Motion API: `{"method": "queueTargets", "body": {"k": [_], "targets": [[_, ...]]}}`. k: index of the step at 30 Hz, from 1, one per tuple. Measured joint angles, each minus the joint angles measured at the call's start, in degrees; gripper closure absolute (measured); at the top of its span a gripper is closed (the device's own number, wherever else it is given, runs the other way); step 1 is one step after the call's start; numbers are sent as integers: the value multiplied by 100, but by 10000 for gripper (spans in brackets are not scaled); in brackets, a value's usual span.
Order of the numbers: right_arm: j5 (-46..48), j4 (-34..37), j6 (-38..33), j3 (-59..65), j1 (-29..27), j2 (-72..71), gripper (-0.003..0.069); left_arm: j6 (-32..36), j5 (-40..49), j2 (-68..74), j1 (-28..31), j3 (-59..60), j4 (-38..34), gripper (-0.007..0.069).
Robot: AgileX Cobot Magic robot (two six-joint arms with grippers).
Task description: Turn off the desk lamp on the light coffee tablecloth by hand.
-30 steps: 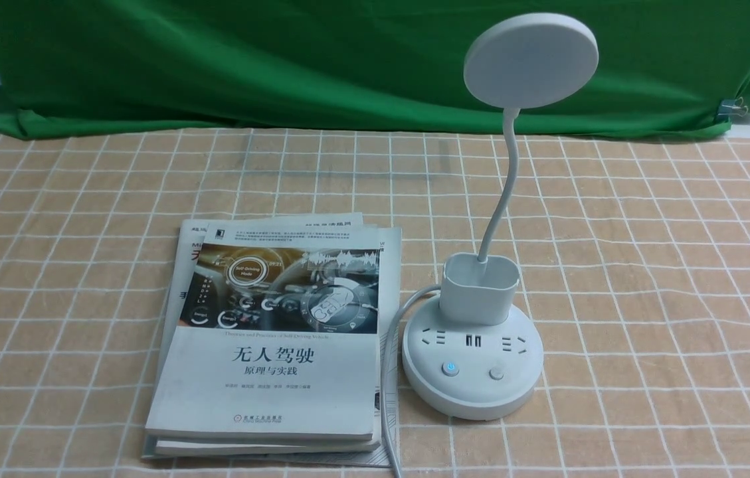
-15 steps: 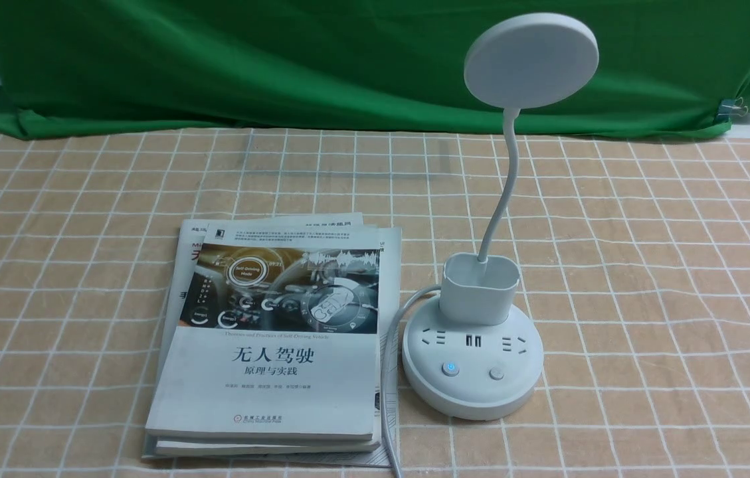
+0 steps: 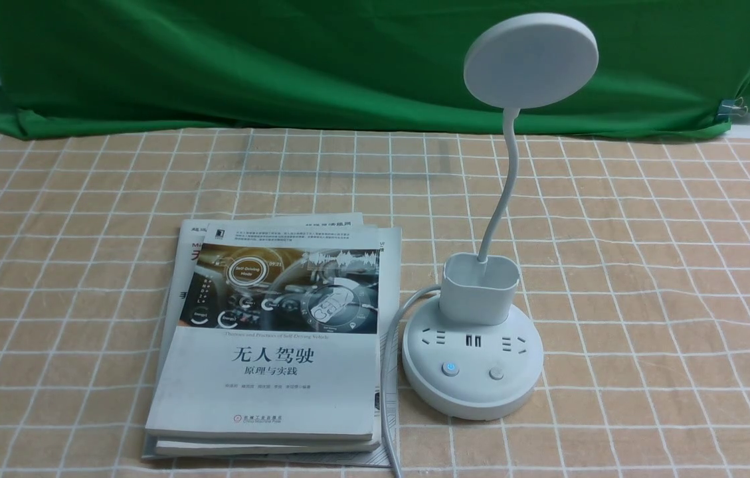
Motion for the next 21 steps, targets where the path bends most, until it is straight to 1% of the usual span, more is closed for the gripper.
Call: {"method": "queueTargets", "body": {"k": [21], "targets": [[0,0,0,0,0,0,475,0,0,0,0,0,0,620]]}}
